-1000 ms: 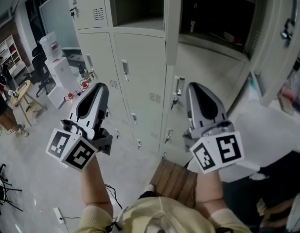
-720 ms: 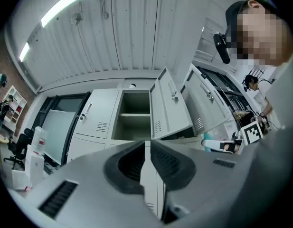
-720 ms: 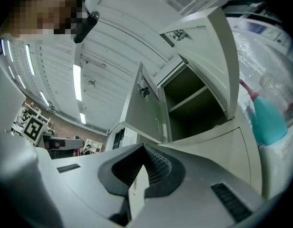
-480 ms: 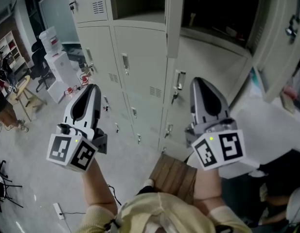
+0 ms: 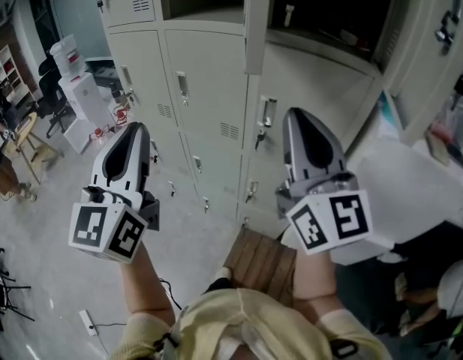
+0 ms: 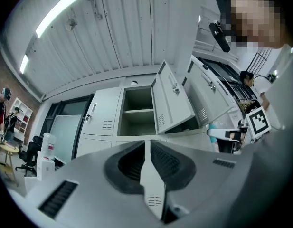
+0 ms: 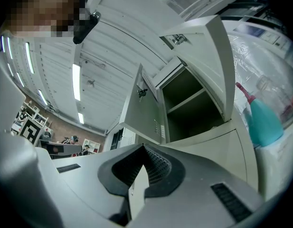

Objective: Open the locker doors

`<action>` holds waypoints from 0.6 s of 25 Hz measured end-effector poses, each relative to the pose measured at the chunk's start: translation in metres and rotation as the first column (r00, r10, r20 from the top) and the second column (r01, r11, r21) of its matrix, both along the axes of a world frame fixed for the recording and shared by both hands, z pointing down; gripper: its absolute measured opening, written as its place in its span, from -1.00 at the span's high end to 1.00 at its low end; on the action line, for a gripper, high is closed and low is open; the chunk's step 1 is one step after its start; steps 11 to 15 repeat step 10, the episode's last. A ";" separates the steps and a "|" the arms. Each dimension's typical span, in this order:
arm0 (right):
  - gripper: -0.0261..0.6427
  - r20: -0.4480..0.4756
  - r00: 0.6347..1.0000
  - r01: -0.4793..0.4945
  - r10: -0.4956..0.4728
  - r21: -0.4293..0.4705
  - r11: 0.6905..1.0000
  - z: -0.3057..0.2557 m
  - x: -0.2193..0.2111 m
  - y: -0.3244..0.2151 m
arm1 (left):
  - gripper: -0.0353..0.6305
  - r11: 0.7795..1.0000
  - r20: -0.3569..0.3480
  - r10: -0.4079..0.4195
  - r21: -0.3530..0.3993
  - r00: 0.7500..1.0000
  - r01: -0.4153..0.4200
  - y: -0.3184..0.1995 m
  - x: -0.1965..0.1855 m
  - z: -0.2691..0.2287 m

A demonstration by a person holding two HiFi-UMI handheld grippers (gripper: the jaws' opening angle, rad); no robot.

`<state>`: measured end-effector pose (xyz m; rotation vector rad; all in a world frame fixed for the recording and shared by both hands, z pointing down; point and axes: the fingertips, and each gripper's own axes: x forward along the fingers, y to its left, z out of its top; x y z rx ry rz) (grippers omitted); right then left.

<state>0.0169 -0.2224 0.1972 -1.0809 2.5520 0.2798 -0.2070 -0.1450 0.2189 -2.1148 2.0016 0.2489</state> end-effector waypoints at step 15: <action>0.92 -0.002 1.000 0.000 0.000 -0.002 1.000 0.002 0.001 -0.004 | 0.78 1.000 0.022 0.030 0.002 0.999 -0.030 -0.007 0.015 0.002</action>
